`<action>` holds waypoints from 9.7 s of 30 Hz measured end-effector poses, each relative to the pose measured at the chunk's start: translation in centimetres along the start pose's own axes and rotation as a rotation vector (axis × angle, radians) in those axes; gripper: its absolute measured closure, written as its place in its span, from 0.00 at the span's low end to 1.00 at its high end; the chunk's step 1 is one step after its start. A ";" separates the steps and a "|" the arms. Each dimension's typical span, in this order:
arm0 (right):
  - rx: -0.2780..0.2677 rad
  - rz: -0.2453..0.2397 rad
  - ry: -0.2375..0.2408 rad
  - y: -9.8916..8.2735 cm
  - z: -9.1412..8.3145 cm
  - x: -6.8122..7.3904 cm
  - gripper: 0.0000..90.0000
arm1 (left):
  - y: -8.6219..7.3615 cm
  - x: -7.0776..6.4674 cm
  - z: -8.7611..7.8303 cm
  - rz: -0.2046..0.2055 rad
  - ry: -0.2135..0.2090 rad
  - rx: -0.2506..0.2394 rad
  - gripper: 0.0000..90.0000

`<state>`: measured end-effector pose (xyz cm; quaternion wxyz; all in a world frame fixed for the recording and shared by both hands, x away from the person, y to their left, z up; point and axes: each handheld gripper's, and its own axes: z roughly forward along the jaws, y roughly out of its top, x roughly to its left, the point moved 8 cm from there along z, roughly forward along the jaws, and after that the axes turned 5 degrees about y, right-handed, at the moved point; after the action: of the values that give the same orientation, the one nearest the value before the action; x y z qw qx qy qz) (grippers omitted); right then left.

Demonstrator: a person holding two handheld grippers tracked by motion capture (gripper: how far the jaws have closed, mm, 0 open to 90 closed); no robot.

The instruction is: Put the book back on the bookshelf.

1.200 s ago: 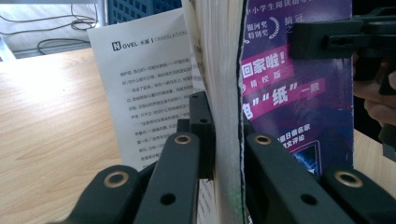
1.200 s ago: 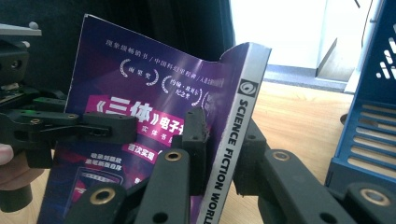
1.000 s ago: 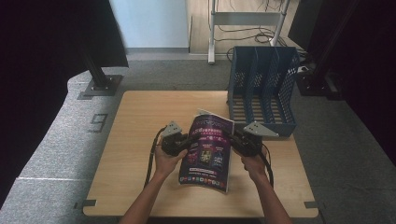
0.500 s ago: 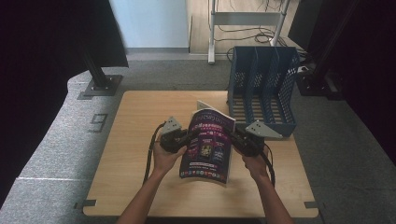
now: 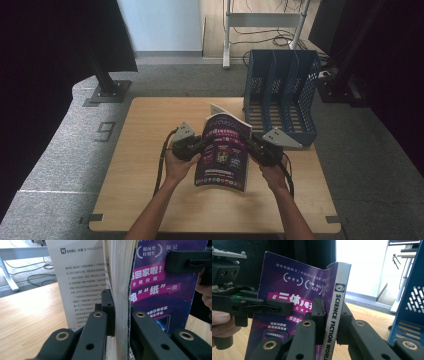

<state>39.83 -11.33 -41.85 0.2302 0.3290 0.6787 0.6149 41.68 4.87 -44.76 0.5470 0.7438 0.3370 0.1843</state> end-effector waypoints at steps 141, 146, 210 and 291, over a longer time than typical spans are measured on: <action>0.020 -0.080 0.151 -3.4 0.2 2.6 0.90 | -0.2 -0.9 0.7 0.037 -0.004 0.015 0.22; 0.018 -0.075 0.147 -3.4 0.2 2.6 0.90 | -0.3 -0.8 0.6 0.042 0.006 0.020 0.22; -0.046 -0.036 0.000 -0.2 -1.8 1.5 0.90 | -11.3 1.9 -2.3 -0.052 0.108 0.183 0.22; -0.170 0.024 -0.272 8.3 -3.1 -7.7 0.91 | -12.8 2.5 -4.0 -0.132 0.120 0.200 0.22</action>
<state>44.18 -18.83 -33.92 0.3396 0.3969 0.5829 0.6224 37.06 11.67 -55.62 0.4600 0.7584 0.4340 0.1577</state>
